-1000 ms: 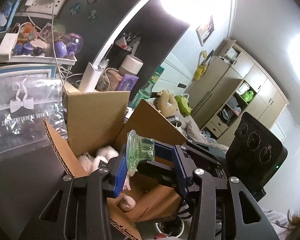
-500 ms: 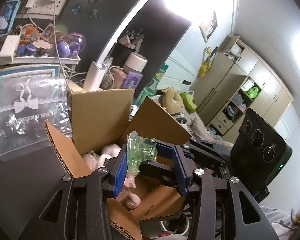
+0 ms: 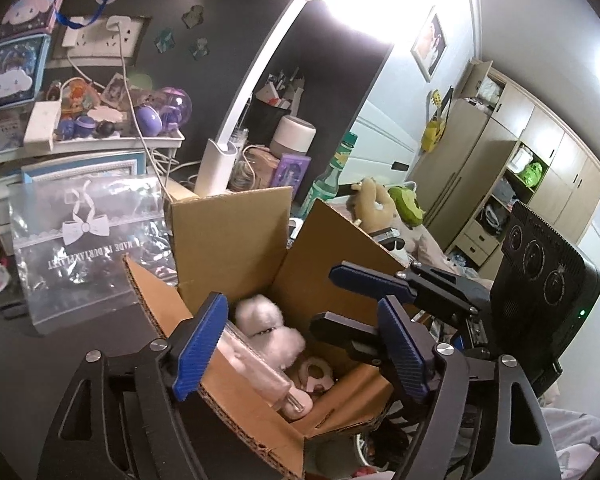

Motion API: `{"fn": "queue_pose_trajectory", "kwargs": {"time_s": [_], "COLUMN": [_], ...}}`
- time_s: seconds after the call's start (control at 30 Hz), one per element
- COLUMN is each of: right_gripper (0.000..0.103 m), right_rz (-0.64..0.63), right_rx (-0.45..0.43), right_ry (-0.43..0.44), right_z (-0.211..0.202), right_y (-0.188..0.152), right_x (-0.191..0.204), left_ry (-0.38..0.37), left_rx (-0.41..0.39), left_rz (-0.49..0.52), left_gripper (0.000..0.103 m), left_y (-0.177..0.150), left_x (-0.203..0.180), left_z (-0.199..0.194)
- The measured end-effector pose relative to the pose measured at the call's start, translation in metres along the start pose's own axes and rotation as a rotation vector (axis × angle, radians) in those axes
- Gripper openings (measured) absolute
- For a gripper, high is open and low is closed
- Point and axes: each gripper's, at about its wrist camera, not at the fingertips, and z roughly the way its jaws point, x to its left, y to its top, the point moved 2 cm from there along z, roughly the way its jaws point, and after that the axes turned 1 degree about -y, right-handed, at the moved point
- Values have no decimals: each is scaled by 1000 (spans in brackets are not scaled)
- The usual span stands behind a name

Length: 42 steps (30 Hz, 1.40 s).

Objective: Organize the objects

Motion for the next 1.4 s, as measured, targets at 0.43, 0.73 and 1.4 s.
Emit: {"fn": "queue_pose_trajectory", "kwargs": {"time_s": [0.43, 0.73, 1.4], "right_gripper": [81, 103, 103], "right_rz": [-4, -48, -12], "right_rx": [-37, -151, -161], "right_ry": [-38, -46, -46], "right_z": [-8, -25, -21], "right_y": [8, 14, 9], "right_x": [8, 27, 36], "left_ry": [148, 428, 527], "left_rx": [-110, -259, -288], "left_rz": [53, 41, 14], "left_gripper": [99, 103, 103], "left_y": [-9, -24, -34], "left_x": [4, 20, 26], "left_z": [-44, -85, -97]}}
